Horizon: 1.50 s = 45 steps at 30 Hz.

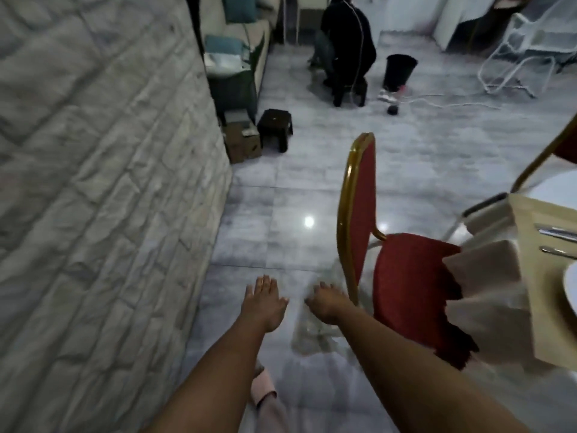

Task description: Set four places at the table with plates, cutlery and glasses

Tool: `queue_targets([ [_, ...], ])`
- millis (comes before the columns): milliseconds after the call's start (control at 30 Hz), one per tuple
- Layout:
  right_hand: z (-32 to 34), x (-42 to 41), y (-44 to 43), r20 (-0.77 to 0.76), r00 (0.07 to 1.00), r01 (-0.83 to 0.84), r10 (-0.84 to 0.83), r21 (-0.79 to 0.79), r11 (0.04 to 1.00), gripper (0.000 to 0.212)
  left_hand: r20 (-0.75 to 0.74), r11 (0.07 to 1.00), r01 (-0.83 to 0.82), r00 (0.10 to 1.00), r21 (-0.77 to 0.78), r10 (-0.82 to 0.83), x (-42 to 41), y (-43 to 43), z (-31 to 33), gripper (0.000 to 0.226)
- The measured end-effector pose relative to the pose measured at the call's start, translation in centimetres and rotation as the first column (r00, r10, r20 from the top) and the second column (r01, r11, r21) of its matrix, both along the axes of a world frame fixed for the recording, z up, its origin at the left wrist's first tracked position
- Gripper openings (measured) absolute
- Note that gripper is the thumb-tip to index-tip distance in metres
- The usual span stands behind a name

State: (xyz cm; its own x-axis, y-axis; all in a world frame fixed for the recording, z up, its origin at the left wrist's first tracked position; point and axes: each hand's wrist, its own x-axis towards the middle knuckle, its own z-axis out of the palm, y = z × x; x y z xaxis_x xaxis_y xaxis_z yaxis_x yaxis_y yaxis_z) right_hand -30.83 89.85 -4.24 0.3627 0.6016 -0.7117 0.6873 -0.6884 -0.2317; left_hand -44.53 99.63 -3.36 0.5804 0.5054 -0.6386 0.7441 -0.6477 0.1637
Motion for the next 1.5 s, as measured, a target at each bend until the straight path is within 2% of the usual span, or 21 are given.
queue_targets([
  [233,1.2,-0.6,12.9,0.04,0.996,-0.084,0.083,0.038,0.996,0.065,0.032,0.996,-0.091,0.995,0.024,0.09,-0.6,11.5,1.7,0.066],
  [467,2.9,0.6,21.0,0.052,0.995,-0.091,0.087,0.089,0.992,0.065,0.025,0.995,-0.083,0.996,0.046,0.082,0.4,19.5,3.1,0.066],
  [633,2.9,4.1,25.5,0.075,0.996,-0.058,0.051,0.101,0.993,0.065,0.044,0.997,-0.044,0.998,0.068,0.041,4.1,24.6,3.5,0.065],
  [1133,4.8,23.2,37.1,0.132,0.985,0.097,-0.107,0.084,0.992,0.064,0.064,0.992,0.095,0.993,0.077,-0.1,24.8,37.9,5.6,0.064],
  [1500,5.5,36.2,41.9,0.169,0.927,0.325,-0.334,0.08,0.942,0.064,0.083,0.942,0.321,0.94,0.098,-0.33,40.2,45.8,6.1,0.063],
])
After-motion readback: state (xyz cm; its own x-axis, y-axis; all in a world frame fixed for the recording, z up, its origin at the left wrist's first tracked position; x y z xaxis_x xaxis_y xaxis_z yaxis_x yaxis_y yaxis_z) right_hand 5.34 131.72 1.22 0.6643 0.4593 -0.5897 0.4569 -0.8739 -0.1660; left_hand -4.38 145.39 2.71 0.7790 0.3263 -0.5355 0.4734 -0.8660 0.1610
